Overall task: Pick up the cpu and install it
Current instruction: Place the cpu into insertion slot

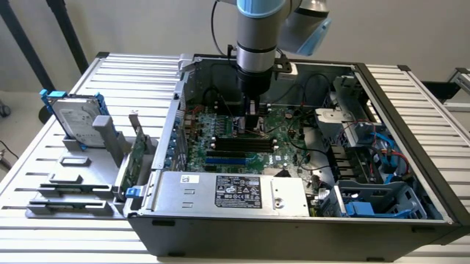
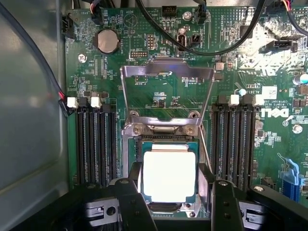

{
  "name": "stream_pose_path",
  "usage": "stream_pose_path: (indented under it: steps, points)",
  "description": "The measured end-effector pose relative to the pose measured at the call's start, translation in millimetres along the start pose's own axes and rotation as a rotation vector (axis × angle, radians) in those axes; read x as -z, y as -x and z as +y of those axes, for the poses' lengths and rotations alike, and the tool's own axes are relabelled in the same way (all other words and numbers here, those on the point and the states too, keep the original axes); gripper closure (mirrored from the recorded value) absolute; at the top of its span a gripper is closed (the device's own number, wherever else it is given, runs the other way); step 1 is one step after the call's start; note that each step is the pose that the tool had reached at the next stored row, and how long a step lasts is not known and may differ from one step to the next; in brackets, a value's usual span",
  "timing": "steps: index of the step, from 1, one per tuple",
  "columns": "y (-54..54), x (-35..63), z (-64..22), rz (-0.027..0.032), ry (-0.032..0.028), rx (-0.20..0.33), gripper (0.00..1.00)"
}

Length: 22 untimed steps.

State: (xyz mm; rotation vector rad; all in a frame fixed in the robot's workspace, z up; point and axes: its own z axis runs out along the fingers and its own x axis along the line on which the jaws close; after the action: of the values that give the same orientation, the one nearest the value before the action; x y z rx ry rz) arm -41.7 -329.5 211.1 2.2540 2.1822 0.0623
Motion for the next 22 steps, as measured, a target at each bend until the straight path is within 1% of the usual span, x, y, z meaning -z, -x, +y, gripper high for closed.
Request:
stream_pose_path:
  steps: [22]
  points:
    - [-3.4,-7.2,-1.0,-0.0006,0.0,-0.005,0.45]
